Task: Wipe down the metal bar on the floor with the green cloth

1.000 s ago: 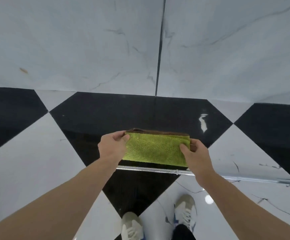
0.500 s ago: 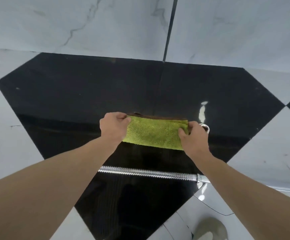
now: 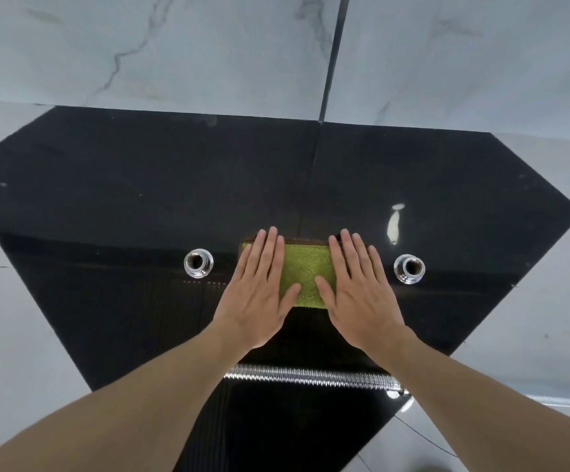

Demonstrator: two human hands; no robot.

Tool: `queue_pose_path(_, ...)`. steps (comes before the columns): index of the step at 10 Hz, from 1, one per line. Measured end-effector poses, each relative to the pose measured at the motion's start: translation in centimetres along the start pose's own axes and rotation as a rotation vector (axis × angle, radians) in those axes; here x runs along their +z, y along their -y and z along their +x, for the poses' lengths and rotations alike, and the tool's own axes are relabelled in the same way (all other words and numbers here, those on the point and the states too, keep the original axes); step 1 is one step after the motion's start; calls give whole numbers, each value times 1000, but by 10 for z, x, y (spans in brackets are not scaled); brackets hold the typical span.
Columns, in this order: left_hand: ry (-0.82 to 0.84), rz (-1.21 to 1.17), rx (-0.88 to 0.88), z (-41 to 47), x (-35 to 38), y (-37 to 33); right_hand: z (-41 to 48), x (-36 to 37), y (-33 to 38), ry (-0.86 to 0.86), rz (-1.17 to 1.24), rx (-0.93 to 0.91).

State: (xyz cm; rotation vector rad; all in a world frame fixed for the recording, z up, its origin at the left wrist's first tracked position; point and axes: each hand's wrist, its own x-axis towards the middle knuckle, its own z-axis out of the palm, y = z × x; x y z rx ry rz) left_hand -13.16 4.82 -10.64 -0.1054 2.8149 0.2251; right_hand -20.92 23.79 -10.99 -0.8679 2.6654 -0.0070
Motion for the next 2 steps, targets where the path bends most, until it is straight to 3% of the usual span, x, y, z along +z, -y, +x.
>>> queue_pose_path(2, 95, 12, 21, 1, -17, 0, -1, -11, 3, 28, 2, -3)
